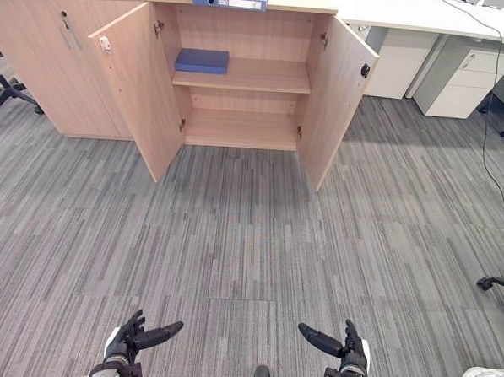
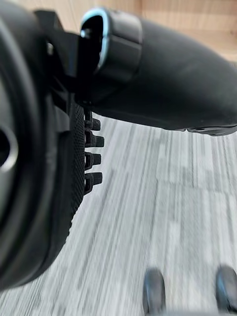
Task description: Walk over to the cabinet, pick up the folder, carry it to the office cabinet, place the folder inside the office cabinet, then close the office cabinet door
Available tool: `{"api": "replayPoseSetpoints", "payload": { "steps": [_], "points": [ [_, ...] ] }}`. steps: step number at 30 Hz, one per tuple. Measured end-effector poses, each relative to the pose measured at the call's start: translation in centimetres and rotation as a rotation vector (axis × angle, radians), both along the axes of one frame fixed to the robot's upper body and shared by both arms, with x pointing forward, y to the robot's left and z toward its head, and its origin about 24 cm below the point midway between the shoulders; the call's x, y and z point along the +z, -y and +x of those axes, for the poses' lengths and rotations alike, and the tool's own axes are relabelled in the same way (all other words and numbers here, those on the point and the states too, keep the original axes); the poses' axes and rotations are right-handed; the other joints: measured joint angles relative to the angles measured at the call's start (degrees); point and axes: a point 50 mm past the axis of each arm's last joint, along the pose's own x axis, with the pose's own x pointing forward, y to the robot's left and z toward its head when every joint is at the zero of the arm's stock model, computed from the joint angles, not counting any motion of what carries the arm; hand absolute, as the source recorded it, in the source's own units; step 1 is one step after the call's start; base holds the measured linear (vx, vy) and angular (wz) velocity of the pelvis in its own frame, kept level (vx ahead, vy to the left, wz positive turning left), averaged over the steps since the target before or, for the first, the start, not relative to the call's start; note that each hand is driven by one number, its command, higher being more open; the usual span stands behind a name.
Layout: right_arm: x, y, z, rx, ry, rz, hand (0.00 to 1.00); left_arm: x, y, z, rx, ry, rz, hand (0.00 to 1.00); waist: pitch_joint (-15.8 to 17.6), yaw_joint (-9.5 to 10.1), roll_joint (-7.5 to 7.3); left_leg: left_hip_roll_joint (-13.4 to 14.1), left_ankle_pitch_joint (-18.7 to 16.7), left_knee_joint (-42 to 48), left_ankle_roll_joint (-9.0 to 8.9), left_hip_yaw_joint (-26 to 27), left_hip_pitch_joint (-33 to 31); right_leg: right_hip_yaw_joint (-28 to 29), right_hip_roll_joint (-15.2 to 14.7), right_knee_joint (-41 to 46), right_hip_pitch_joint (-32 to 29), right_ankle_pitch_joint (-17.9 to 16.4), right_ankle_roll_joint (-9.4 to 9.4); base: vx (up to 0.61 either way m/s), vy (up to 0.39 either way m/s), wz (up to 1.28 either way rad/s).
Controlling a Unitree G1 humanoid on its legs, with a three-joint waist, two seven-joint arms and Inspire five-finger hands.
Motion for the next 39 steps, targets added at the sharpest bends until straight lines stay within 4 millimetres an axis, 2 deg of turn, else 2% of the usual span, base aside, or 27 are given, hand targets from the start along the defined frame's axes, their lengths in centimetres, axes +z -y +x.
{"api": "replayPoseSetpoints", "payload": {
  "steps": [6,11,17,19,20,21,23,25,27,28,29,30,31,32,33,34,35,36,37,38,39],
  "points": [
    [0.7,0.2,0.6,0.035,0.033,-0.027,1.0,0.9,-0.7,0.5,0.009,0.052,0.021,1.0,1.57,-0.09,0.11,-0.33,-0.13,-0.17,-0.19,0.09,0.34,-0.2,-0.34,-0.98,0.68,0.03,0.05,0.04,0.019,0.01],
    [1.7,0.6,2.1,0.073,0.087,-0.066,1.0,1.5,-0.7,0.8,0.003,0.094,0.027,1.0,2.47,-0.05,0.15,-0.25,-0.74,0.52,-0.79,0.42,-0.06,0.1,-0.33,-1.08,0.56,0.02,0.06,0.01,0.001,-0.01],
    [3.1,0.6,5.2,0.133,0.166,-0.096,1.0,2.8,-0.5,1.8,-0.005,0.174,0.039,1.0,4.15,1.18,1.18,1.29,-5.76,8.12,1.03,3.23,-5.64,2.46,0.61,1.78,-3.64,-0.85,0.61,-0.01,0.012,-0.2],
    [3.3,0.6,5.6,0.13,0.18,-0.103,1.0,3.0,-0.2,2.1,-0.006,0.19,0.033,1.0,4.53,1.41,1.77,1.33,-7.69,10.7,1.63,3.48,-7.05,2.83,0.47,9.33,-7.58,-5.15,1.32,0.04,0.042,-0.15],
    [3.3,0.5,5.7,0.13,0.182,-0.101,1.0,3.3,-0.2,2.4,-0.011,0.208,0.035,1.0,4.92,1.25,1.47,0.85,-9.12,12.03,2.36,3.57,-7.12,2.67,-0.15,16.47,-10.34,-8.78,1.9,0.06,0.042,-0.03],
    [3.4,0.5,5.7,0.131,0.184,-0.102,1.0,3.4,-0.2,2.5,-0.012,0.215,0.036,1.0,5.34,1.32,1.41,0.58,-9.72,12.43,2.58,3.6,-6.87,2.29,-0.59,20.81,-11.98,-10.25,2.2,0.08,0.058,0.01],
    [3.8,0.2,6.1,0.144,0.206,-0.105,1.0,3.7,-0.2,3.2,-0.029,0.233,0.048,1.0,7.63,0.59,1.5,-0.28,-11.55,12.47,4.43,2.66,-3.79,-1.78,-2.67,40.71,-20.28,-12.58,3.02,0.13,0.06,0.13],
    [3.9,-0.1,6.1,0.162,0.213,-0.105,1.0,3.8,-0.3,3.3,-0.05,0.229,0.064,1.0,8.06,0.07,1.55,-0.38,-12.67,11.72,4.22,1.87,-1.41,-4.28,-3.51,41.38,-23.69,-15.07,2.01,0.3,0.047,0.21],
    [4.3,-0.2,6.5,0.172,0.238,-0.112,1.0,4.1,-0.3,4.0,-0.077,0.241,0.073,1.0,8.77,-0.73,1.71,-0.19,-13.37,9.81,3.92,0.43,1.09,-5.48,-3.51,37.3,-27.36,-14.76,2.12,0.36,-0.011,0.43],
    [4.6,-0.1,6.9,0.176,0.248,-0.119,1.0,4.4,-0.1,5.1,-0.081,0.267,0.072,1.0,9.94,-1.88,2.66,1.09,-13.42,7.95,3.8,-1.49,3.02,-6.96,-2.96,31.62,-28.95,-12.89,1.16,0.64,-0.12,0.82],
    [4.6,0.1,6.9,0.178,0.246,-0.126,1.0,4.8,0.1,6.2,-0.089,0.292,0.074,1.0,10.41,-2.21,3.35,2.35,-13.23,5.95,2.57,-2.82,4.79,-7.76,-1.91,23.76,-30.18,-7.2,0.62,0.68,-0.143,0.95],
    [4.5,0.1,6.7,0.181,0.24,-0.128,1.0,5.0,0.1,6.6,-0.091,0.302,0.078,1.0,10.39,-2.4,3.31,3.17,-13.38,5.24,0.72,-3.73,6.15,-7.72,-1.31,20.35,-29.94,1.19,0.09,0.61,-0.14,0.73],
    [4.5,0.1,6.6,0.183,0.238,-0.13,1.0,5.0,0.2,6.7,-0.092,0.305,0.078,1.0,10.4,-2.61,3.41,3.79,-13.75,5.23,-0.08,-4.32,7.04,-7.88,-1.28,20.23,-29.28,4.98,-2.07,0.53,-0.13,0.38],
    [4.9,0.1,7.5,0.187,0.256,-0.132,1.0,5.2,0.4,7.3,-0.095,0.321,0.073,1.0,10.74,-2.21,4.8,6.0,-12.71,6.57,-2.52,-4.46,6.88,-9.14,-0.54,24.87,-30.03,1.2,-3.79,0.78,-0.228,0.35],
    [5.2,0.1,8.0,0.189,0.273,-0.136,1.0,5.1,0.8,7.6,-0.11,0.321,0.065,1.0,10.77,-2.9,4.53,5.71,-9.63,9.51,-5.12,-4.64,6.63,-9.81,-1.5,28.89,-29.85,-2.43,-3.82,0.64,-0.195,0.28],
    [5.3,0.1,8.1,0.192,0.275,-0.137,1.0,5.0,1.1,7.5,-0.112,0.316,0.055,1.0,10.79,-3.1,4.49,5.57,-7.48,12.81,-5.11,-4.62,6.0,-10.22,-2.06,30.32,-28.71,-3.8,-4.18,0.75,-0.26,0.52],
    [5.2,0.0,7.8,0.203,0.269,-0.139,1.0,4.5,1.8,7.2,-0.105,0.3,0.03,1.0,10.93,-3.35,4.27,5.69,-1.31,24.5,-4.14,-3.64,2.97,-11.38,-2.68,29.95,-24.07,-5.92,-4.26,0.63,-0.19,0.37],
    [5.0,-0.4,7.7,0.232,0.261,-0.139,1.0,4.1,2.0,6.5,-0.097,0.284,0.018,1.0,11.38,-2.91,3.55,7.79,5.43,39.73,-4.4,-2.6,-2.58,-10.73,-2.18,24.76,-17.04,-7.03,-4.48,0.75,-0.213,0.16],
    [4.9,-1.2,8.0,0.252,0.266,-0.126,1.0,4.0,1.9,6.2,-0.094,0.287,0.022,1.0,11.55,-2.07,3.65,9.69,2.81,50.51,-3.25,-1.09,-7.1,-10.03,-0.77,20.78,-12.63,-7.3,-4.66,0.49,-0.101,-0.2],
    [5.0,-1.5,8.3,0.262,0.274,-0.123,1.0,4.0,1.7,6.1,-0.088,0.287,0.026,1.0,11.61,-1.29,3.83,11.04,0.57,56.13,-2.0,0.08,-10.18,-9.23,0.05,18.32,-10.01,-7.37,-4.77,0.55,-0.069,-0.52],
    [5.1,-2.5,8.8,0.266,0.299,-0.098,1.0,4.1,1.4,6.1,-0.079,0.288,0.031,1.0,12.32,0.52,2.64,12.66,-2.96,61.7,-0.46,2.48,-17.17,-7.66,0.79,12.77,-4.07,-7.4,-4.79,0.53,-0.046,-0.45]
  ]
}}
